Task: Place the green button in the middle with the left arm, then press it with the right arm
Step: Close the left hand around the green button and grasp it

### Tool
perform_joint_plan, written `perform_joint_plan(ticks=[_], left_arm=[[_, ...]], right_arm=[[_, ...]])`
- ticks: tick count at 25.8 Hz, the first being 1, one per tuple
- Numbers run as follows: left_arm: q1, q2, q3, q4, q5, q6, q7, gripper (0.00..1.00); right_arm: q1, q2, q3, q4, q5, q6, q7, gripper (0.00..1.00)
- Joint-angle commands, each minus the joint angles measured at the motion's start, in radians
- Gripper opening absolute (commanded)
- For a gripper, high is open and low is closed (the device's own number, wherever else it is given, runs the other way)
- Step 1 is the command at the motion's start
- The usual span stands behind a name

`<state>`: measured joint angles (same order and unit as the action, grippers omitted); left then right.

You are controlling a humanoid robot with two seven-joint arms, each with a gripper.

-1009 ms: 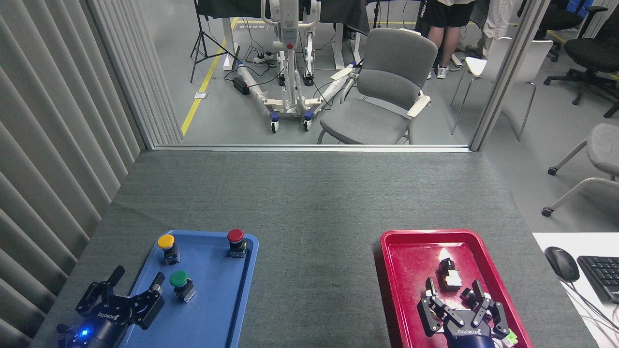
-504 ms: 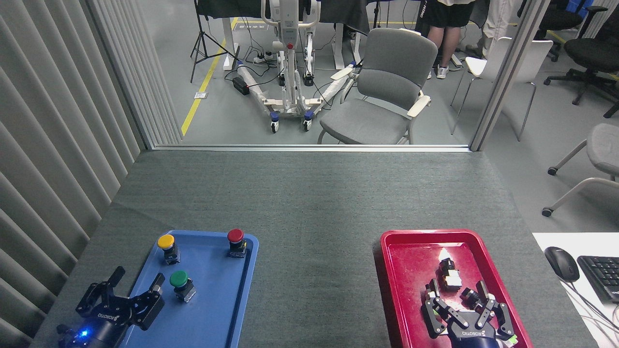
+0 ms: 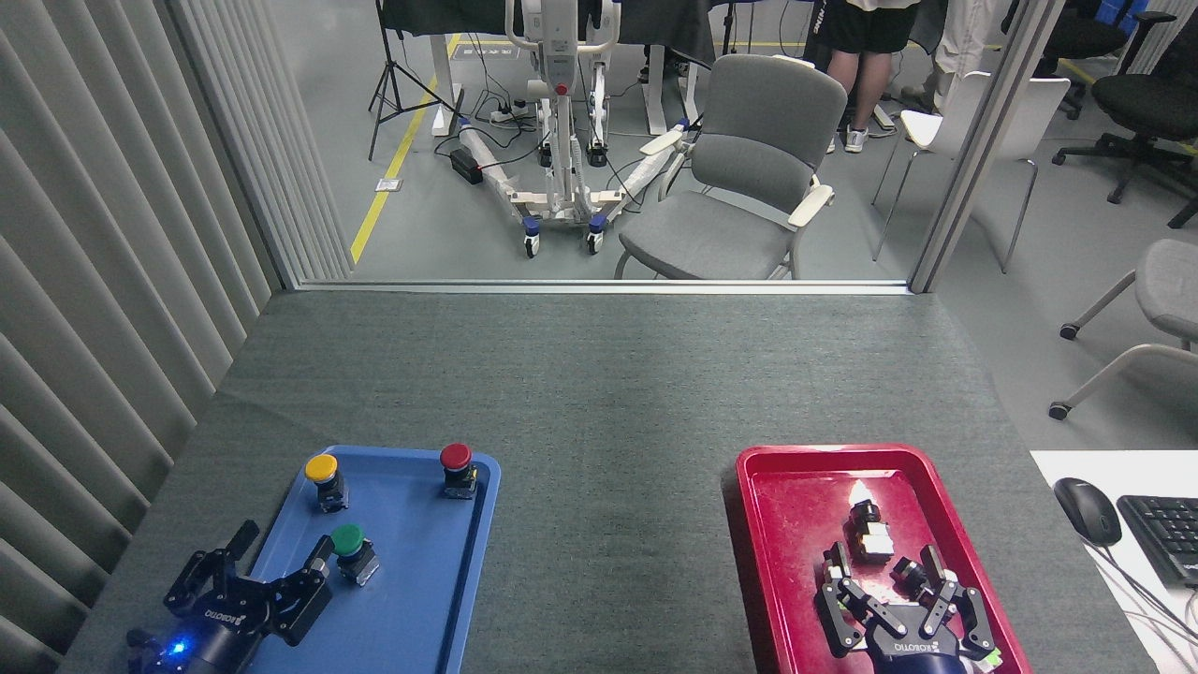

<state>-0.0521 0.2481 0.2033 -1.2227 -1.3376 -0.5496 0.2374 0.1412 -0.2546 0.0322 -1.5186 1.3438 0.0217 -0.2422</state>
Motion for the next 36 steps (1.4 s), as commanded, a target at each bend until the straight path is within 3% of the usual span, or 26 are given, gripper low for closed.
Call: perform_joint_plan(ticks=[1,6,10,19,29,30,31,33,36], left_arm=[[0.003,0.005,-0.039,0.017,-0.002,-0.007,0.000,1.00],[0.021,0.011,-0.084,0.040,-0.003,-0.007,-0.001,1.00],[0.005,0.011,-0.085,0.138,-0.003,-0.009,-0.001,1.00],[-0.086,0.010,-0.145,0.275,-0.003,-0.030,-0.001,1.00],[-0.178,-0.001,-0.188,0.384,-0.002,0.031,0.000,1.00],[-0.180,-0.006,-0.188,0.384,-0.002,0.037,0.002,0.96],[-0.180,-0.004,-0.188,0.382,0.000,0.045,0.003,0.84],[-0.184,-0.007,-0.188,0.382,0.003,0.060,0.005,0.71],[-0.175,0.002,-0.193,0.365,0.000,0.037,0.031,0.27]], right_arm=[[0.000,0.000,0.000,0.000,0.000,0.000,0.006,1.00],[0.000,0.000,0.000,0.000,0.000,0.000,0.006,1.00],[0.000,0.000,0.000,0.000,0.000,0.000,0.006,1.00],[0.001,0.000,0.000,0.000,0.000,-0.002,0.006,1.00],[0.000,0.000,-0.002,0.000,-0.002,0.000,0.009,1.00],[0.000,0.000,-0.002,0.000,-0.002,0.000,0.009,1.00],[0.000,0.000,-0.002,0.000,-0.002,0.000,0.009,1.00],[-0.002,0.001,-0.002,0.000,-0.002,0.000,0.011,1.00],[-0.003,0.003,-0.002,0.000,-0.002,0.001,0.011,1.00]])
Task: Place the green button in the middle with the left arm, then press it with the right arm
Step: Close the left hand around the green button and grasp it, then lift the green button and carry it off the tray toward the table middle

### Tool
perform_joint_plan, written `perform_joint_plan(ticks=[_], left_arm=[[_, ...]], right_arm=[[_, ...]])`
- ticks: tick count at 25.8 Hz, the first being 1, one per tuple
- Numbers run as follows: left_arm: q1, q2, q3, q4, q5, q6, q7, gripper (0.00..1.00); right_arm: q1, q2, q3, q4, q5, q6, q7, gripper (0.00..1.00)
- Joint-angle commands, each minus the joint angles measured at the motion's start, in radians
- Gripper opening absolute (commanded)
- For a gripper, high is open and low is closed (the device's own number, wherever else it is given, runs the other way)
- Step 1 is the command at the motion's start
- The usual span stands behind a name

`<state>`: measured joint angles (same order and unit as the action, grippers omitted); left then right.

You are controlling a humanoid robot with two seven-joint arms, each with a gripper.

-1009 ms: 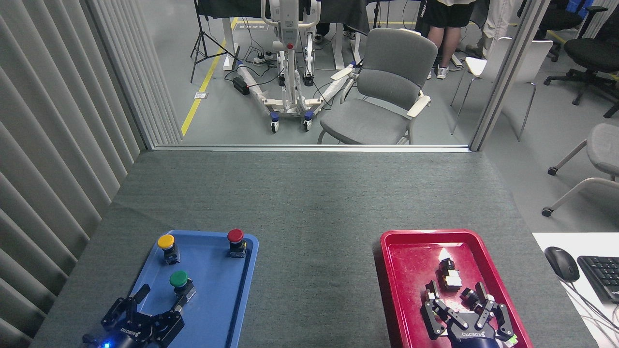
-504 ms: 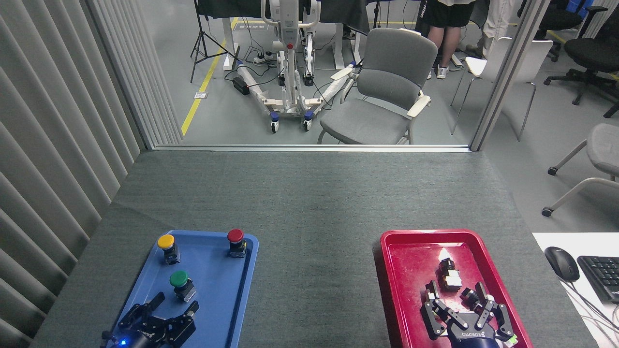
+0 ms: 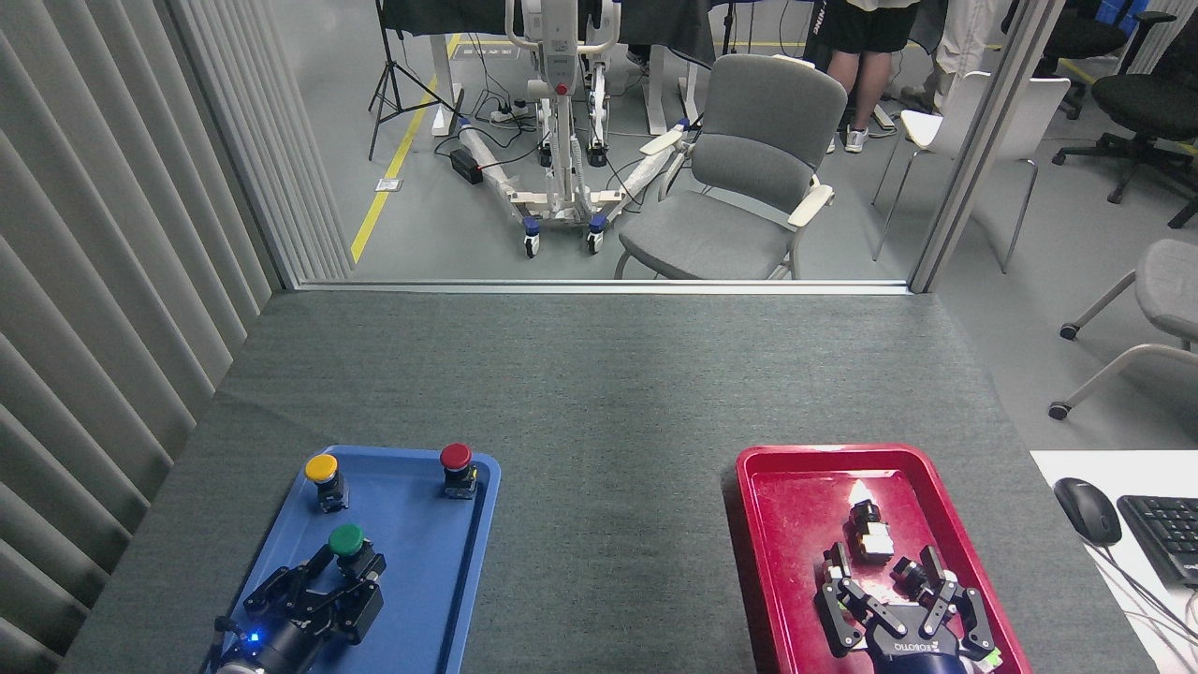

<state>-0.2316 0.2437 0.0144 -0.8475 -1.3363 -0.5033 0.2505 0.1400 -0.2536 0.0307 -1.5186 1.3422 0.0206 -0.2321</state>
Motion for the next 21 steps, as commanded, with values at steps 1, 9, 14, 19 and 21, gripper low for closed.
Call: perform_joint_plan(ticks=[1,9,14,19,21], left_arm=[[0.005,0.009,-0.010,-0.010,-0.003,-0.023,0.029,0.13],[0.005,0.026,-0.014,-0.048,-0.006,-0.150,0.101,0.00],[0.003,0.022,-0.111,-0.217,-0.076,-0.185,0.124,0.00],[-0.153,-0.135,-0.300,-0.091,-0.142,-0.133,0.107,0.00],[-0.195,-0.173,-0.347,-0.056,-0.165,-0.124,0.093,0.00]], right_arm=[[0.000,0.002,0.000,0.000,0.000,0.002,0.000,1.00],[0.000,0.002,0.000,0.000,0.000,0.004,0.000,1.00],[0.000,0.000,0.002,0.002,0.000,0.004,0.000,1.00],[0.000,-0.001,0.001,0.002,0.000,0.004,0.000,1.00],[0.000,-0.001,0.001,0.002,0.000,0.004,0.000,1.00]])
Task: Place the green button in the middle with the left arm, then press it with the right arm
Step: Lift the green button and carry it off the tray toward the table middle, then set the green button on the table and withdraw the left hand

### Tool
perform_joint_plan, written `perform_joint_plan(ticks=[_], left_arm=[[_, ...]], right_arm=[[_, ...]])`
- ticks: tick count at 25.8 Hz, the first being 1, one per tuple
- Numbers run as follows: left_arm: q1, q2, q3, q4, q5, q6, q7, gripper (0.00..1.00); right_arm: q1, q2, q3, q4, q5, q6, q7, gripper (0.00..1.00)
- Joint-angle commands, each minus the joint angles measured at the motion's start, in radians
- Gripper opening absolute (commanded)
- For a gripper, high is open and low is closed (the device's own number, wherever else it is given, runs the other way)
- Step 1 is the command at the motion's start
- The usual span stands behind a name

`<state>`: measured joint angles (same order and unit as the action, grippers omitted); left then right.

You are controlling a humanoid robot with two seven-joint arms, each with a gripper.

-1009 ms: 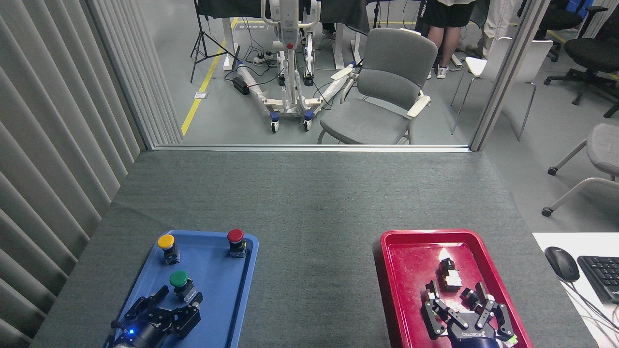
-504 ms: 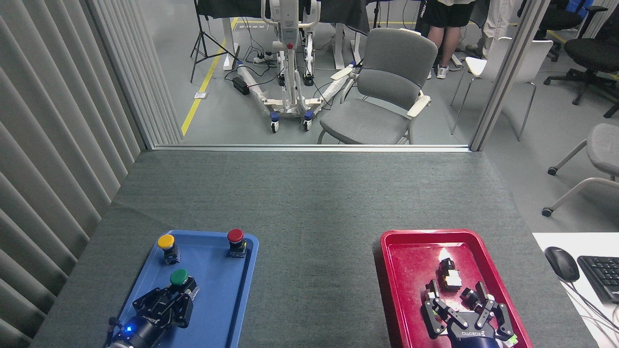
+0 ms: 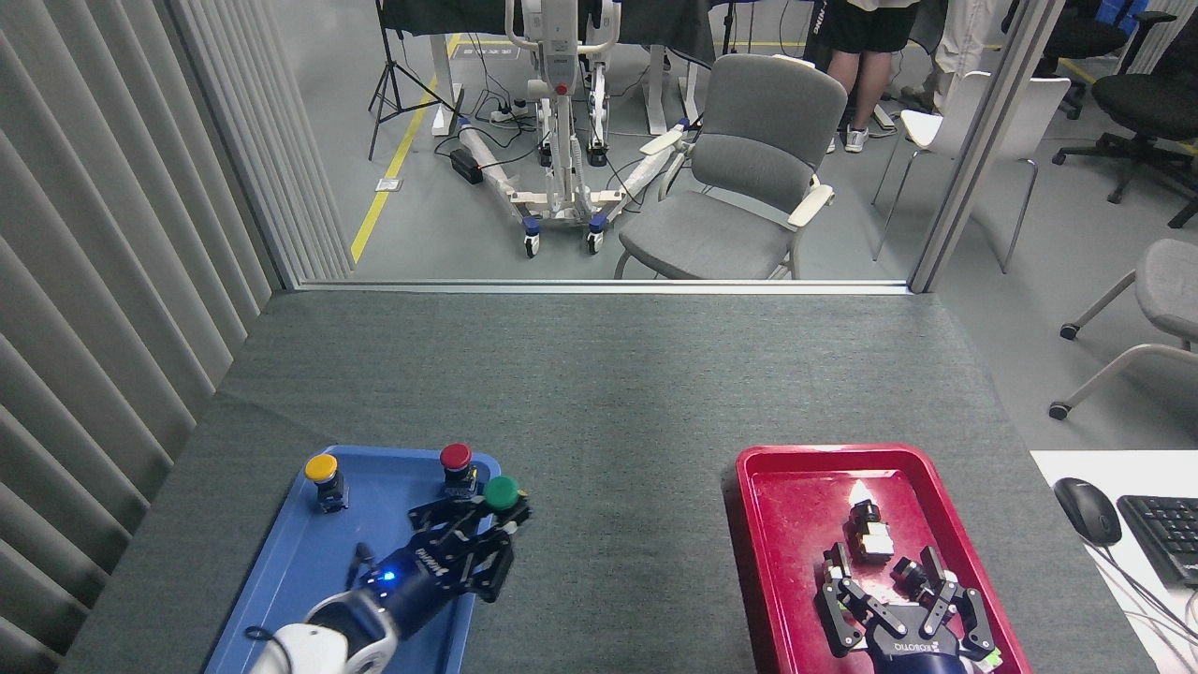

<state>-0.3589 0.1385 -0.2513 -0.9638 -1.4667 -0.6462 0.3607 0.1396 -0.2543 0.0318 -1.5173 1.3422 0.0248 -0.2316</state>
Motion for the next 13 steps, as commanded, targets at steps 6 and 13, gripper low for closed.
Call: perform_joint_plan(ticks=[6,13], left_arm=[[-0.089,-0.126,-0.138,0.218,-0.081,0.069,-0.026,0.00],[-0.089,-0.131,-0.177,0.224,-0.080,0.076,-0.028,0.06]], right_arm=[[0.002,0.001,-0.001,0.002,-0.003,-0.002,-0.002,1.00],[0.002,0.003,0.000,0.002,-0.040,-0.002,0.003,1.00]])
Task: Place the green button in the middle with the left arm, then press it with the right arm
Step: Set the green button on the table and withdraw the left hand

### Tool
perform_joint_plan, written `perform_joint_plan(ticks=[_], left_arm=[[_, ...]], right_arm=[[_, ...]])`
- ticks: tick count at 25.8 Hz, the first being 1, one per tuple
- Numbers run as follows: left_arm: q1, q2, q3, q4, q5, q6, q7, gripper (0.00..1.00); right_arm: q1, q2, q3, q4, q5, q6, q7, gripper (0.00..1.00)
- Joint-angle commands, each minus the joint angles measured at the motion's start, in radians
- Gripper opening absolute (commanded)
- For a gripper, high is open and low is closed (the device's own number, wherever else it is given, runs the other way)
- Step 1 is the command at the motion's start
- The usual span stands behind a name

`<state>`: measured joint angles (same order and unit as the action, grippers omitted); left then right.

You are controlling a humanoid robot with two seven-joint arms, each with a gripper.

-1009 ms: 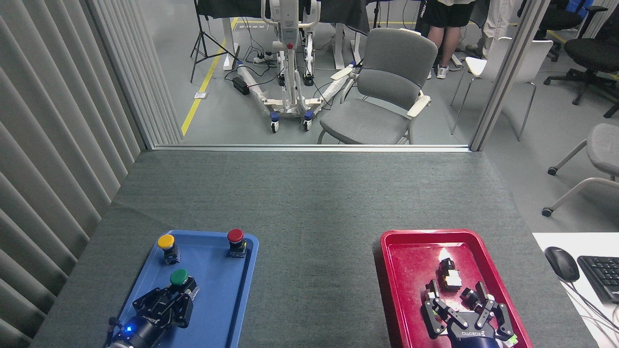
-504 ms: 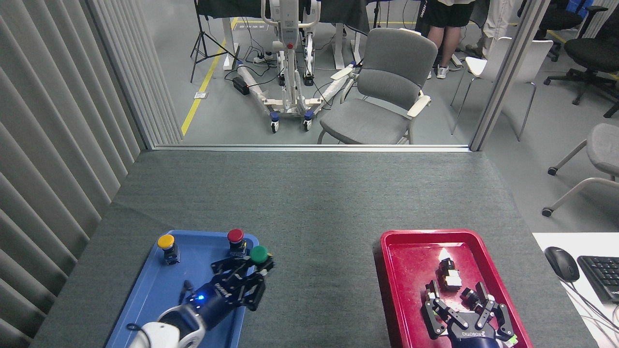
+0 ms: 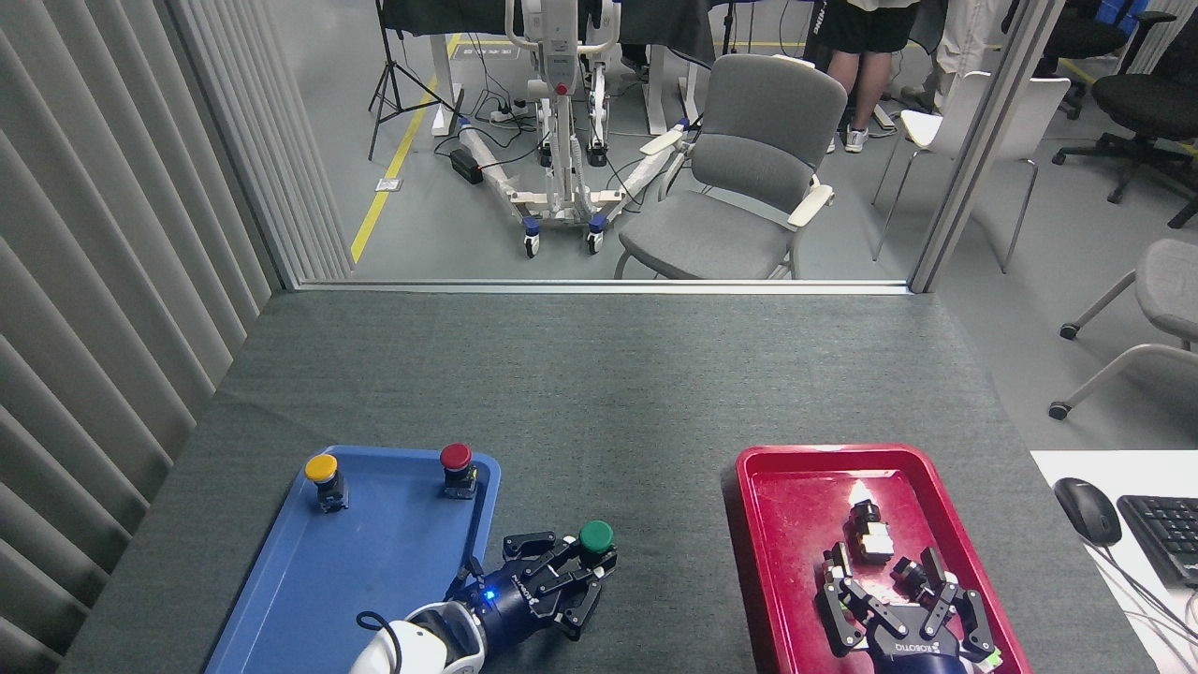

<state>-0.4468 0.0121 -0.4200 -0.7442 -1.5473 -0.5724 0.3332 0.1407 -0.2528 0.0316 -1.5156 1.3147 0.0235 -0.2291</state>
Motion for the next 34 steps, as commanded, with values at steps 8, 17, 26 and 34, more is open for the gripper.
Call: perform_joint_plan(ticks=[8,17,26,34], left_arm=[[0.016,-0.038,-0.002,-0.001,0.024,0.034,0.006,1.00],[0.031,-0.004,0.006,-0.109,0.036,-0.015,-0.006,1.00],[0.263,0.213,0.234,-0.552,0.200,0.055,-0.138,1.00],[0.396,0.200,0.547,-0.580,0.197,0.171,-0.135,1.00]], right_arm=[[-0.001,-0.003,-0.001,0.000,-0.011,0.001,-0.001,1.00],[-0.004,-0.019,0.001,-0.005,-0.009,0.001,-0.002,1.00],[-0.004,-0.022,0.004,-0.003,-0.009,-0.004,0.002,1.00],[-0.004,-0.022,0.044,-0.008,-0.005,-0.013,0.004,0.93]])
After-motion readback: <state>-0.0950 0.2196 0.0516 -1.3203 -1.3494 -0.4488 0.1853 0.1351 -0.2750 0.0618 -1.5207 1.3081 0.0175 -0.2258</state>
